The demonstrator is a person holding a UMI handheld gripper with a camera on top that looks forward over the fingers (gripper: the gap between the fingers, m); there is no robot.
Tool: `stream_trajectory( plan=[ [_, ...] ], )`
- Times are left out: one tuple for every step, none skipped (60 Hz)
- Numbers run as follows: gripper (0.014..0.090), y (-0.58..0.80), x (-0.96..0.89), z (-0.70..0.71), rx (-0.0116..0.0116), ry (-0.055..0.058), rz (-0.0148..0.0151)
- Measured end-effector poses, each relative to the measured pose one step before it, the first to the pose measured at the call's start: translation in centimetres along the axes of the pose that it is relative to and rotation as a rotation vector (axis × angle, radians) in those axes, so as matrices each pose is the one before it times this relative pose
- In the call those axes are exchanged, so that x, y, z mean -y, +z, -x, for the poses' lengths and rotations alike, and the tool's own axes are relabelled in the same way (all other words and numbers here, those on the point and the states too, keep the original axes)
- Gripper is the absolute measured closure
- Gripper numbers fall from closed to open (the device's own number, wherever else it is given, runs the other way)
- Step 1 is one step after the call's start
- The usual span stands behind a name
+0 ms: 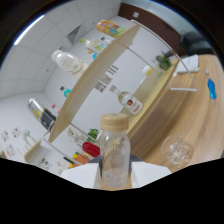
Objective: Make me a cup of Mount Fuji.
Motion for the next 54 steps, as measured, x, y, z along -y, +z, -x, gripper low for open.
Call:
stream_trajectory(
  plan=[
    [0.0635,0.02,0.05,-0.068,-0.01468,-0.0658,-0.00808],
    [0.0635,0.023,-0.002,-0.075,-0.01394,-0.0619,-0.00671],
    [0.0636,0.054,-0.104,-0.011,-0.01006,-0.0567,-0.00363],
    [0.0638,0.163,-0.306,-0.14,-0.01024,-0.0579,-0.00311],
    [0.0638,0.105,-0.232,-0.09,-0.01061,-0.0467,-0.00074],
    [0.0638,0.168,-0.363,-0.104,-0.0102,-0.0438,0.00425],
    [0.0637,0.238,-0.349,-0.009,-0.00812,-0.0405,0.00403],
    [0.0639,0.227,-0.434,-0.029,-0.00653,-0.0408,0.00575],
    [0.0638,0.211,-0.458,-0.035,-0.00664,-0.0397,0.00545],
    [0.0638,0.228,-0.451,-0.104,-0.00862,-0.0388,0.00388],
    [0.0638,0.26,-0.452,-0.141,-0.00997,-0.0376,0.003],
    [0.0637,0.257,-0.477,-0.099,-0.00775,-0.0351,0.00496],
    [0.0637,0.242,-0.639,0.04,-0.0069,-0.0314,0.00554],
    [0.0637,0.262,-0.567,-0.049,-0.00176,-0.027,0.0109],
    [0.0637,0.299,-0.575,-0.055,-0.00446,-0.0229,0.01074],
    [0.0637,0.219,-0.539,-0.067,-0.00859,-0.022,0.00804],
    [0.0638,0.261,-0.504,-0.07,-0.00704,-0.0175,0.00728],
    [0.0638,0.282,-0.468,0.009,-0.00305,-0.0158,0.0062],
    [0.0638,0.296,-0.518,0.116,0.00255,-0.0126,0.0084],
    [0.064,0.304,-0.568,0.118,0.00301,-0.0093,0.01213],
    [0.0639,0.265,-0.489,0.053,-0.00054,-0.0071,0.01152],
    [0.0638,0.188,-0.355,-0.055,-0.00266,-0.0088,0.00517],
    [0.0636,0.187,-0.257,0.069,0.00006,-0.0072,0.00277],
    [0.0637,0.21,-0.243,-0.026,-0.00077,-0.0099,-0.00126],
    [0.0638,0.151,-0.189,0.012,-0.0017,-0.0107,0.00028],
    [0.0636,0.133,-0.198,0.018,-0.00176,-0.0111,0.00088],
    [0.0636,0.118,-0.176,0.035,-0.0005,-0.0107,0.0019],
    [0.0637,0.117,-0.147,0.043,0.00037,-0.0109,0.0017],
    [0.0637,0.12,-0.139,0.029,0.0,-0.0117,0.00154],
    [0.0637,0.088,-0.165,0.005,-0.00201,-0.013,0.00136],
    [0.0637,0.105,-0.157,-0.023,-0.00286,-0.0132,0.00212],
    [0.0637,0.085,-0.16,0.024,-0.00124,-0.0124,0.00265],
    [0.0637,0.068,-0.139,0.061,0.00072,-0.0109,0.00277],
    [0.0637,0.073,-0.05,0.017,0.00167,-0.0094,0.00259],
    [0.0636,0.041,-0.171,0.011,-0.00012,-0.008,0.00286],
    [0.0636,0.086,-0.13,0.038,-0.00124,-0.0054,0.00423],
    [0.0634,0.025,-0.156,0.025,-0.00007,-0.0043,0.00365],
    [0.0635,0.022,-0.138,0.042,0.00146,-0.0024,0.003],
    [0.0633,0.01,-0.15,0.07,0.00314,-0.0006,0.00306],
    [0.0633,0.015,-0.215,0.053,0.00323,0.0002,0.00408],
    [0.063,0.01,-0.255,0.021,0.00153,0.0008,0.00634],
    [0.0631,-0.017,-0.286,-0.02,-0.00111,0.0006,0.00769],
    [0.0627,-0.094,-0.159,-0.011,-0.00042,-0.0026,0.00302],
    [0.0626,-0.123,0.142,-0.006,0.00093,-0.0008,-0.01148],
    [0.0622,-0.099,-0.061,-0.018,-0.00019,-0.0029,-0.00368],
    [0.0622,-0.134,-0.111,-0.012,-0.00017,-0.003,0.00113],
    [0.0621,-0.103,0.002,0.004,0.00003,-0.0022,-0.00565],
    [0.0619,-0.13,-0.108,-0.031,-0.00085,-0.0031,-0.00132],
    [0.0618,-0.12,-0.04,0.036,0.00019,-0.0033,-0.00307],
    [0.0618,-0.146,-0.103,0.042,0.00171,-0.004,-0.00069],
    [0.0619,-0.113,-0.071,0.087,0.00132,-0.0053,-0.00072],
    [0.0617,-0.123,-0.1,0.043,0.0007,-0.0036,0.00192],
    [0.0615,-0.129,-0.082,0.019,0.00097,-0.0017,0.0016],
    [0.0614,-0.113,-0.088,0.019,0.00081,-0.0014,0.00224]
  ],
)
